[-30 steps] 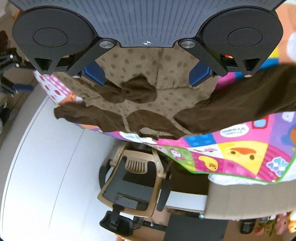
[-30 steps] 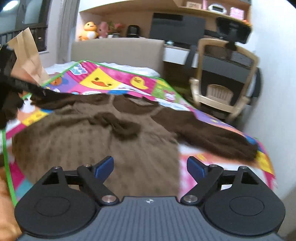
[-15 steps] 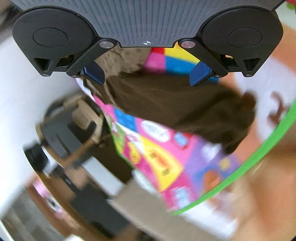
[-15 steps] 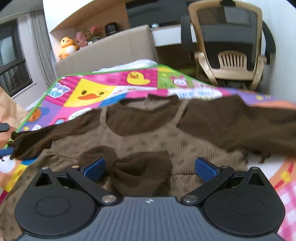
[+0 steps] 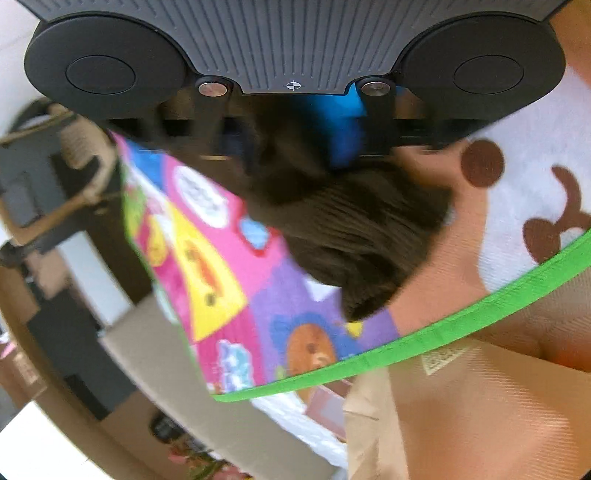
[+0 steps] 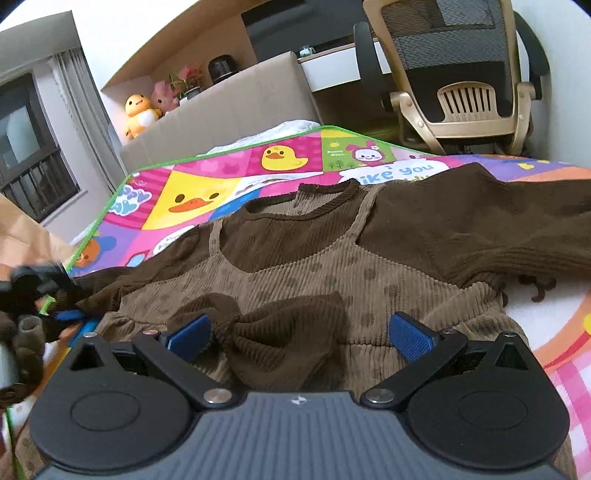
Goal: Fold clothes
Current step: 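Grasp a dark brown sleeve cuff with the left tool and fold it across the bodice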
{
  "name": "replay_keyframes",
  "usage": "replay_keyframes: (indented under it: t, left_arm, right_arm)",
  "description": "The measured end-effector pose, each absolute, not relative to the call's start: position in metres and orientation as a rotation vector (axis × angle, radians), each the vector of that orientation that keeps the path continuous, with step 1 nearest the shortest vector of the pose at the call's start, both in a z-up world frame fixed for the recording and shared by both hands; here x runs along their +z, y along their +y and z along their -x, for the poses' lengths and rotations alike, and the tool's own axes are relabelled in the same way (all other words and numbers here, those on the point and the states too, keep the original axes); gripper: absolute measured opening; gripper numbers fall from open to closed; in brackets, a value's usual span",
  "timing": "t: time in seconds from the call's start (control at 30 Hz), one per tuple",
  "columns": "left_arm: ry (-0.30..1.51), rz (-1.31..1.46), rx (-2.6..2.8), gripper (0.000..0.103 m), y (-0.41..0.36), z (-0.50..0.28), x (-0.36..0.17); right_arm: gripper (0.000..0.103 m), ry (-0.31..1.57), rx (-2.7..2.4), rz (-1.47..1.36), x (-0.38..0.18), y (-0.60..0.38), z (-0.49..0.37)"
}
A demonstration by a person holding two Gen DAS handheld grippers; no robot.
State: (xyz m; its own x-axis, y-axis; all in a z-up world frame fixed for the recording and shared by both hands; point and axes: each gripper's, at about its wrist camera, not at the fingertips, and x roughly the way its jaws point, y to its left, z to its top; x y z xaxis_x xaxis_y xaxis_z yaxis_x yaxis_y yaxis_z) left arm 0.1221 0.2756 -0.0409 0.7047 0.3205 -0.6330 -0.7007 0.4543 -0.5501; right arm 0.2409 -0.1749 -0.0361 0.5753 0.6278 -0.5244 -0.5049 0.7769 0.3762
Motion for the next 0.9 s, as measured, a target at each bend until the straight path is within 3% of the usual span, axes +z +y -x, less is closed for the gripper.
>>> replay_keyframes:
  t: [0.13, 0.37, 0.5, 0.6, 0.67, 0.8, 0.9]
  left_arm:
    - [0.506, 0.600, 0.682, 0.010, 0.255, -0.135, -0.019]
    - [0.260, 0.136, 0.466, 0.010, 0.171, -0.167, 0.068]
    - [0.272, 0.008, 0.159, 0.011, 0.102, -0.199, 0.071]
    - [0.394, 0.007, -0.059, 0.031, 0.067, -0.211, 0.051]
    - [0.458, 0.022, -0.072, 0.059, 0.059, -0.211, 0.039]
    - [0.543, 0.173, 0.140, 0.078, 0.095, -0.202, 0.029]
    - [0.519, 0.133, 0.380, 0.094, 0.124, -0.201, 0.036]
  right_arm:
    - [0.103, 0.693, 0.686, -0.232, -0.037, -0.181, -0.243]
    - [0.103, 0.690, 0.688, -0.231, -0.038, -0.181, -0.243]
    - [0.103, 0.690, 0.690, -0.237, -0.038, -0.181, -0.244]
    - [0.103, 0.690, 0.692, -0.245, -0.039, -0.182, -0.245]
    - [0.103, 0.690, 0.692, -0.246, -0.039, -0.182, -0.245]
    - [0.103, 0.689, 0.692, -0.246, -0.039, -0.182, -0.245]
    - [0.103, 0.688, 0.689, -0.240, -0.039, -0.181, -0.245]
